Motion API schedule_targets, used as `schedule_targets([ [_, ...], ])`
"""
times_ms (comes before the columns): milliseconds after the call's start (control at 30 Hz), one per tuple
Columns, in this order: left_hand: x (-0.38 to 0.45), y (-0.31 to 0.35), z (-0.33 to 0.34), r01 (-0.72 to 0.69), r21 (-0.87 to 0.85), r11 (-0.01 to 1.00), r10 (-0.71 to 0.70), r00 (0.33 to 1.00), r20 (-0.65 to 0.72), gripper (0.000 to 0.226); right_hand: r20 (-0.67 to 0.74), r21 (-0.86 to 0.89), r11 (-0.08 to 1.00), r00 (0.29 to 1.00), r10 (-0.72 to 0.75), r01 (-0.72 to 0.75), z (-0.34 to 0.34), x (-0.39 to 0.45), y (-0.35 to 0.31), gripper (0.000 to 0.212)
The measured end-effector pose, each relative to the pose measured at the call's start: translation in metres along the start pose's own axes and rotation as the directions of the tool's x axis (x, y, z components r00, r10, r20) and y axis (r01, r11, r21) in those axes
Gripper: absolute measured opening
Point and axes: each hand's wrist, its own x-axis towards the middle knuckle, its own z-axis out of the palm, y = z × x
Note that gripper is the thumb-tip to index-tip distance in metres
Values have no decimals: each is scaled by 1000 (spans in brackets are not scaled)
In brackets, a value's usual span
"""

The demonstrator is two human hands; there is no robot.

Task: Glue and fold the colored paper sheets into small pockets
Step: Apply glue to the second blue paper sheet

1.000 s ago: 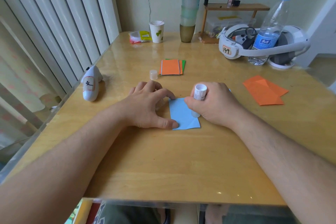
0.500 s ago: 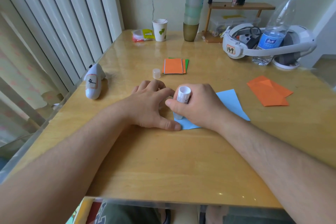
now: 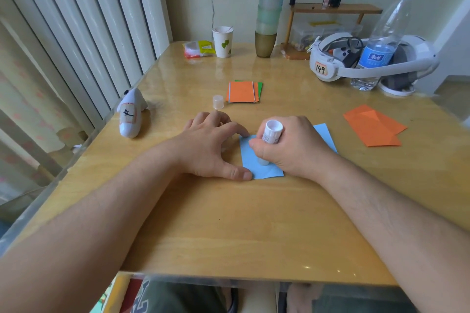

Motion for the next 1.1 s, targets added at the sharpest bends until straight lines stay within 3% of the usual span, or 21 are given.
schedule_targets([
  [467, -1, 0, -1, -3, 11, 1000, 3, 1000, 4, 99, -41, -58, 997, 998, 42, -45, -16, -4, 10, 22],
  [567, -1, 1, -2, -9, 14, 1000, 9, 1000, 9, 94, -167, 9, 995, 981, 101, -101, -18, 0, 12, 29],
  [700, -1, 1, -3, -14, 13, 1000, 14, 1000, 13, 93, -310, 10, 999, 950, 32, -30, -13, 1, 6, 42],
  [900, -1, 0, 0, -8, 24, 1000, 8, 1000, 13, 93, -62, 42, 998, 997, -54, 56, 9, 1, -10, 26],
  [1100, 0, -1, 1, -2, 33, 999, 1, 1000, 13, 98, 6, -8, 996, 996, -86, 86, 18, 5, -13, 27],
])
